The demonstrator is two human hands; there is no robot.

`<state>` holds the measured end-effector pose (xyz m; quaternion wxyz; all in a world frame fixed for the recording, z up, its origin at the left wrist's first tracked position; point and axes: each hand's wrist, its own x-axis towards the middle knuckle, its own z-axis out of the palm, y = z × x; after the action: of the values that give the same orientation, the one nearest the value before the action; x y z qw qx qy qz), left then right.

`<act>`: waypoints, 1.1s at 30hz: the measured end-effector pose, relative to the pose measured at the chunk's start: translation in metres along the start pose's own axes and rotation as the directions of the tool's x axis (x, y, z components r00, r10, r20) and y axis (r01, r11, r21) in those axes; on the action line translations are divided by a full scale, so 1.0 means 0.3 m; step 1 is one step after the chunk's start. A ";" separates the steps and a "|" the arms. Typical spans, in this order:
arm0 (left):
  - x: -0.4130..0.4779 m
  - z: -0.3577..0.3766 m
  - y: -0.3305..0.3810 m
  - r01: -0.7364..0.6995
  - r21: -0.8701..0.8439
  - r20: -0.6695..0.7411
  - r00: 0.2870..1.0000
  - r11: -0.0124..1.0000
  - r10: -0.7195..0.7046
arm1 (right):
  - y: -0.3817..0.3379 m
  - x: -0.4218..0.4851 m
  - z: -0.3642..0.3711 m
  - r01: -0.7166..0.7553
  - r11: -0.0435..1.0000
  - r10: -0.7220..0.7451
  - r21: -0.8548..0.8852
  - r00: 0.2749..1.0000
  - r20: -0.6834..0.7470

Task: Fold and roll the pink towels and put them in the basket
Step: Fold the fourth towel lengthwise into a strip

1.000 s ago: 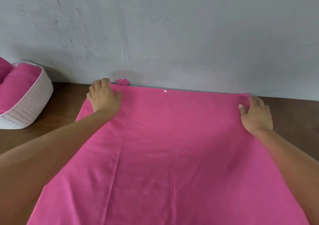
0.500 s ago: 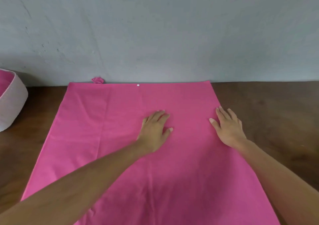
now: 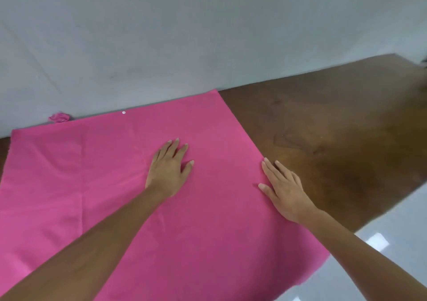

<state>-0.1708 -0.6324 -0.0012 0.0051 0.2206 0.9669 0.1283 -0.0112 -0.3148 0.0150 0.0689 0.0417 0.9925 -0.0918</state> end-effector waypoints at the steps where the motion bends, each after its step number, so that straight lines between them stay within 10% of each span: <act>1: -0.001 0.000 0.002 -0.003 -0.006 -0.006 1.000 1.000 0.003 | 0.010 -0.047 0.007 -0.006 1.000 0.006 0.003 1.000 -0.003; 15: 0.023 0.003 0.014 -0.035 -0.063 -0.044 0.999 0.997 0.032 | 0.097 -0.539 0.097 -0.164 0.985 0.166 0.050 0.985 -0.040; 22: 0.149 -0.004 0.196 -0.375 -0.244 -0.109 0.927 0.894 0.359 | 0.083 -0.561 0.117 -0.251 0.963 0.255 0.101 0.967 -0.025; 33: 0.301 -0.001 0.541 -0.550 -0.137 0.164 0.808 0.824 0.566 | 0.070 -0.545 0.038 -0.345 0.841 0.413 0.417 0.907 -0.081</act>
<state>-0.1833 -0.4525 0.0440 0.0723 0.5062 0.8476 0.1415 0.1536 -0.3079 0.0237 -0.0077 0.2582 0.9276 -0.2699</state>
